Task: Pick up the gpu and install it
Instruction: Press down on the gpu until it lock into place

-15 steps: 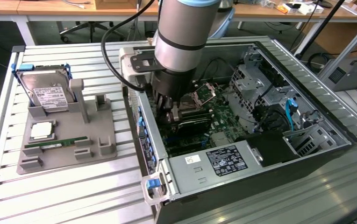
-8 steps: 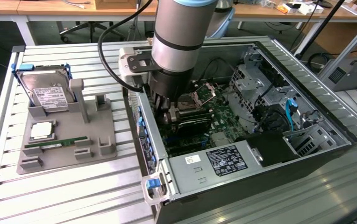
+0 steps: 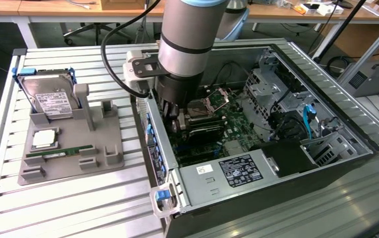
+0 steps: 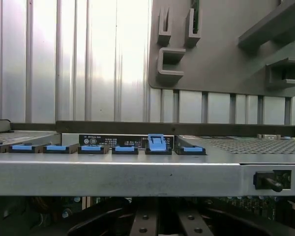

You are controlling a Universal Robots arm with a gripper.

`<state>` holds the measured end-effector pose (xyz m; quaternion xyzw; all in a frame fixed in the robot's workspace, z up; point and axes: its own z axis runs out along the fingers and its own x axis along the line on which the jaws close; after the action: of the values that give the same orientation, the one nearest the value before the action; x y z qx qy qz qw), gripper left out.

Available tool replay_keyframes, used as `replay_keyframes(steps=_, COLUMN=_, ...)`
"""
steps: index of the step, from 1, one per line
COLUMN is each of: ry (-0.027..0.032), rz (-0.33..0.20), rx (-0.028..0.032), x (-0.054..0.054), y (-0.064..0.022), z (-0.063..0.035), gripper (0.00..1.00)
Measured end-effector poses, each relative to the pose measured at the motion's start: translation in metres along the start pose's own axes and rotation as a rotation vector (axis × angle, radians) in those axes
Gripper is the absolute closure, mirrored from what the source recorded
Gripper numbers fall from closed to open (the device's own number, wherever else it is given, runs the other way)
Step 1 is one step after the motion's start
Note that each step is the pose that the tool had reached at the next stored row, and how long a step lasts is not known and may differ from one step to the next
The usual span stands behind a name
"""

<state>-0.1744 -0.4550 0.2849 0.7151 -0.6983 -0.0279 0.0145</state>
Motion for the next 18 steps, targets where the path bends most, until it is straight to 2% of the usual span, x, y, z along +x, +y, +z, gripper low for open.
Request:
replay_keyframes(steps=11, ry=0.0008, rz=0.000, rx=0.0000, x=-0.0001, y=0.0037, z=0.0003, gripper=0.89)
replay_keyframes(steps=18, ry=0.0036, rz=0.000, rx=-0.0002, x=-0.0001, y=0.0052, z=0.0003, gripper=0.89)
